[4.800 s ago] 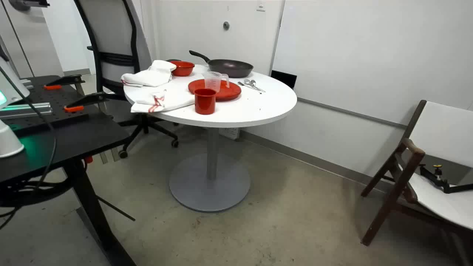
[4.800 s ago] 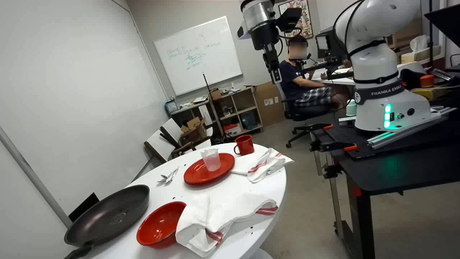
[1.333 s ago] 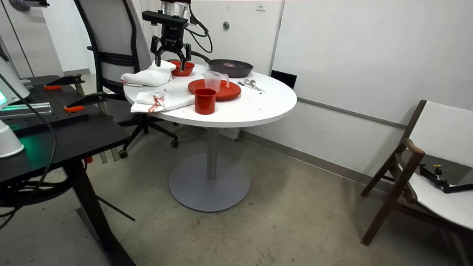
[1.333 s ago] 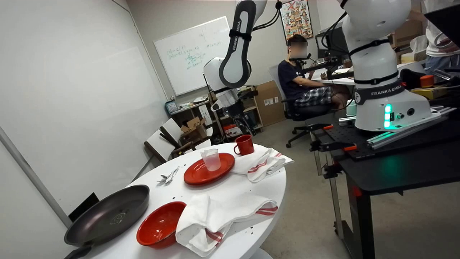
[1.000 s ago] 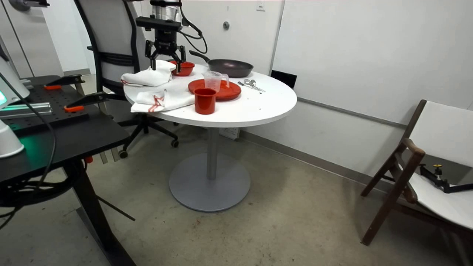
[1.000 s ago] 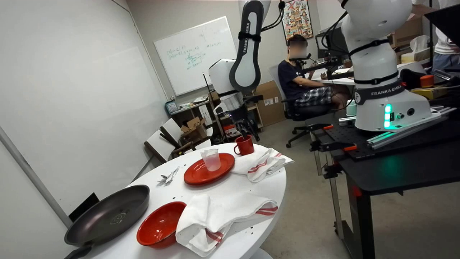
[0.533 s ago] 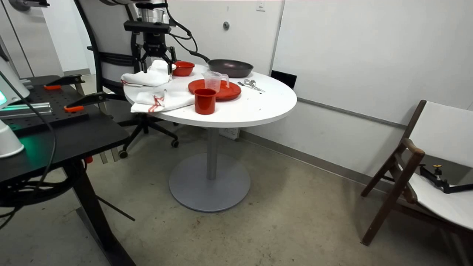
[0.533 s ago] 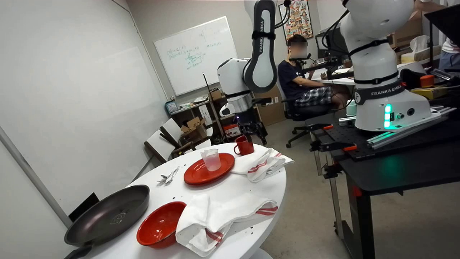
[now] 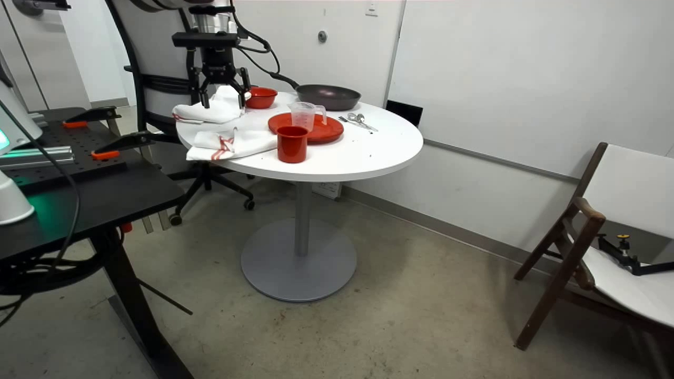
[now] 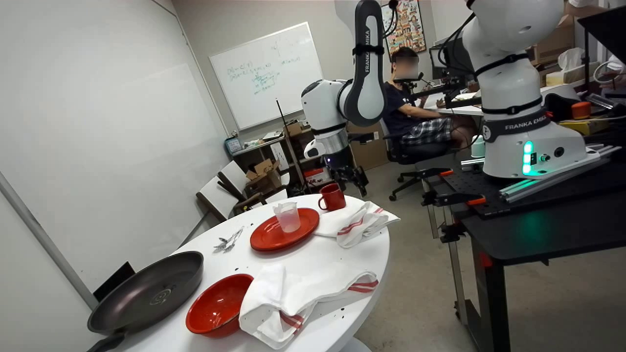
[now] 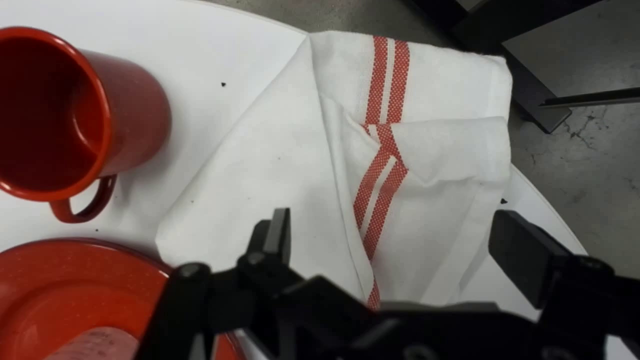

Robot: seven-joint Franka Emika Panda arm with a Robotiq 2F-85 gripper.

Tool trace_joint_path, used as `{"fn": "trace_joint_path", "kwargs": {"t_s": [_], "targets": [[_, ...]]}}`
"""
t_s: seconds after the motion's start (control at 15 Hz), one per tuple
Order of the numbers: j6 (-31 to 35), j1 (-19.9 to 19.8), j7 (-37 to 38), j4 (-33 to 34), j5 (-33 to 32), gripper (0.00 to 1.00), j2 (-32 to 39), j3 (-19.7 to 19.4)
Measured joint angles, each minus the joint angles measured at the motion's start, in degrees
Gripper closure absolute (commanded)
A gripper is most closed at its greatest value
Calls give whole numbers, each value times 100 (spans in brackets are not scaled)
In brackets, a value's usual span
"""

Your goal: Use the towel on the right to wipe the table top

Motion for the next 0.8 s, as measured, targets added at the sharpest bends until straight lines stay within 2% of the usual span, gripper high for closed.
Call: {"fn": "trace_joint_path", "kwargs": {"t_s": [0.4, 0.8], "targets": [[8, 62, 391, 190, -74, 0, 609, -59], [8, 111, 730, 808, -55, 0, 1367, -108]]}}
